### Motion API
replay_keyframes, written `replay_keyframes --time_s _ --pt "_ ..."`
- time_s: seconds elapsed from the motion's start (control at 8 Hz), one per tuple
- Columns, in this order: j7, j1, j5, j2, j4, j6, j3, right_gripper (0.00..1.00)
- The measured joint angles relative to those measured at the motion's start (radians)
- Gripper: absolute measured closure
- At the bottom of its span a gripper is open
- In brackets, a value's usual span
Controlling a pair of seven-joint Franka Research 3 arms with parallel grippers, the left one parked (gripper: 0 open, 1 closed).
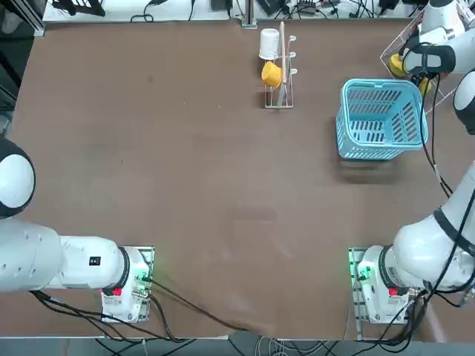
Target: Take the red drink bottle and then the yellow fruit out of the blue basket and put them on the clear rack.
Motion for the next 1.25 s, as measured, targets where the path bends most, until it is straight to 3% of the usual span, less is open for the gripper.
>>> replay_keyframes --time_s 0.12,0.25,0.75,0.88,1.25 --pt "0.0 0.0 0.0 0.001 0.0 0.001 0.0 0.12" --pt "0.0 0.0 0.0 0.003 0.0 0.001 0.0 0.0" --pt "0.002 0.001 0.007 -0.004 0.014 0.0 0.007 0.0" --pt "0.022 0.006 0.048 -0.026 0.026 -0.013 0.013 0.0" --pt "0.102 0.042 0.306 -0.164 0.063 -0.1 0.017 0.0"
